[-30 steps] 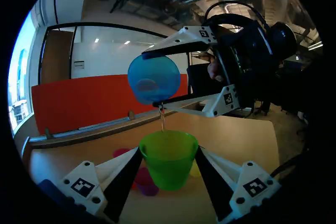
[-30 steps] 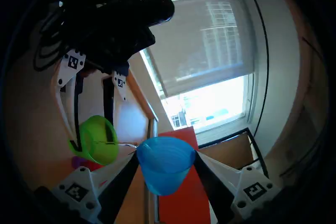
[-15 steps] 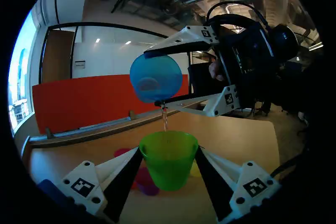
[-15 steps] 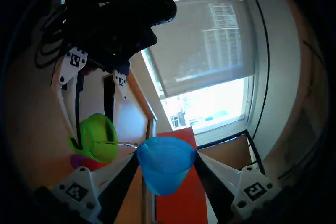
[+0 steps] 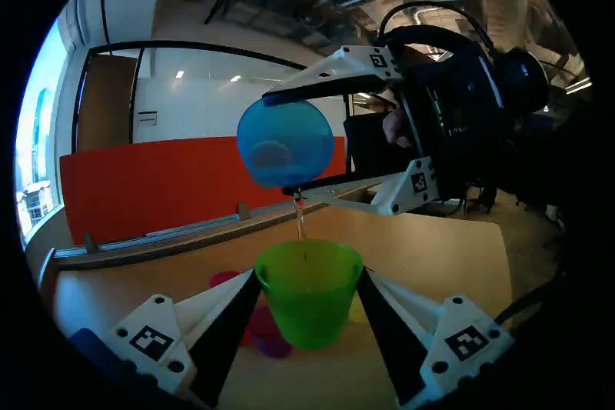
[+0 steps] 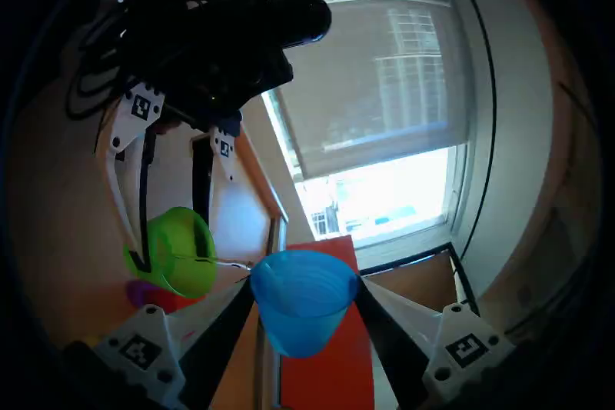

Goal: Pour water

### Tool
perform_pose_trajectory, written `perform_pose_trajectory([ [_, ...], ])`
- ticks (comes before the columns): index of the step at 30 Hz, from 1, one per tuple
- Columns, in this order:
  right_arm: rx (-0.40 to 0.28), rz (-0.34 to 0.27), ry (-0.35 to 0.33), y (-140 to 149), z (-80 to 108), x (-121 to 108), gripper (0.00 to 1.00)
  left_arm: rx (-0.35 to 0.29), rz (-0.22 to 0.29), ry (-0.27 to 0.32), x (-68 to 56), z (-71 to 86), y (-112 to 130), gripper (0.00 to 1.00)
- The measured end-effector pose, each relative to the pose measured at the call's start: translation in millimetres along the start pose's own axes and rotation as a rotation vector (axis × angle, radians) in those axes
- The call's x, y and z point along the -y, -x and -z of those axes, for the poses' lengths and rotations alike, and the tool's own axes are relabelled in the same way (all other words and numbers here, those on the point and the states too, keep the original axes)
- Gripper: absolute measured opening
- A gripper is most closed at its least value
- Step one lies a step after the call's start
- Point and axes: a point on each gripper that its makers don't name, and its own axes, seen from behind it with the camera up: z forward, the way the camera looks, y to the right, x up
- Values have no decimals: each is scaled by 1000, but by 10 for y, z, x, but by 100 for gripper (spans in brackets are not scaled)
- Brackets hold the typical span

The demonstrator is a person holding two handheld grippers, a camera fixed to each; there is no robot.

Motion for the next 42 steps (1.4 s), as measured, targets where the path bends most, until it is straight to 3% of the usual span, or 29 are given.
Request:
perform_pose_trajectory([
  [42, -2, 80, -2, -212, 14, 29, 93, -6, 1, -7, 29, 16, -20, 87],
])
